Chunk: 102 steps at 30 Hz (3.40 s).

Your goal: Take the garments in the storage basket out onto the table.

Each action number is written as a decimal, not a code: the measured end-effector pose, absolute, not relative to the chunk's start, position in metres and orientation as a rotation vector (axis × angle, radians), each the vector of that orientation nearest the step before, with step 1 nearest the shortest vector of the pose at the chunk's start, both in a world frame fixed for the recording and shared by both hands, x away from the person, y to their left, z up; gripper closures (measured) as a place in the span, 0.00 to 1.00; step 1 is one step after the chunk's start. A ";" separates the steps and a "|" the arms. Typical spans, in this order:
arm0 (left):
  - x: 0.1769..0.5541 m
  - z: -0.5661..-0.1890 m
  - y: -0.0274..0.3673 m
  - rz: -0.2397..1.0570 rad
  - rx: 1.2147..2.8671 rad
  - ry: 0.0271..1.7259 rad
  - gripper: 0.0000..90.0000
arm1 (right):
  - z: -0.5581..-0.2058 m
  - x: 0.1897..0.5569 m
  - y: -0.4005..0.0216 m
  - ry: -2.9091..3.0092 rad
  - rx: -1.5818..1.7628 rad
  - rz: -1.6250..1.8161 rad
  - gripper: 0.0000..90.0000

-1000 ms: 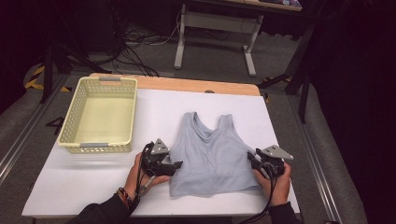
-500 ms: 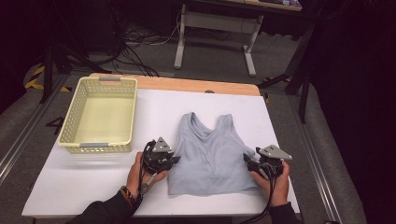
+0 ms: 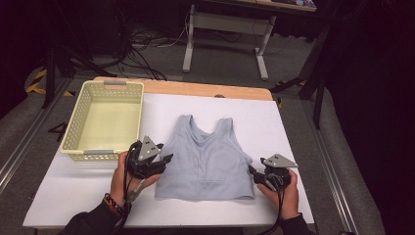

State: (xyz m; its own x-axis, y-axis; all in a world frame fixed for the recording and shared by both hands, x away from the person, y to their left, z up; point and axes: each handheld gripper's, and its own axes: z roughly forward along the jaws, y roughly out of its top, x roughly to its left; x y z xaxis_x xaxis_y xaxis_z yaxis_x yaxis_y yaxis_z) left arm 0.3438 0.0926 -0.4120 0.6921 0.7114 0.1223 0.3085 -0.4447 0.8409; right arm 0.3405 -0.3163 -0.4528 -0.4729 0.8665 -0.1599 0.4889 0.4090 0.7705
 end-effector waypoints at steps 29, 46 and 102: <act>0.291 -0.475 0.104 0.359 2.252 0.703 0.49 | -0.440 0.290 -0.299 2.250 1.015 0.930 0.94; 0.290 -0.463 0.103 0.321 2.197 0.607 0.48 | -0.451 0.283 -0.310 2.173 1.068 0.929 0.59; 0.308 -0.430 0.108 0.353 2.100 0.490 0.79 | -0.411 0.403 -0.299 2.073 1.042 1.124 1.00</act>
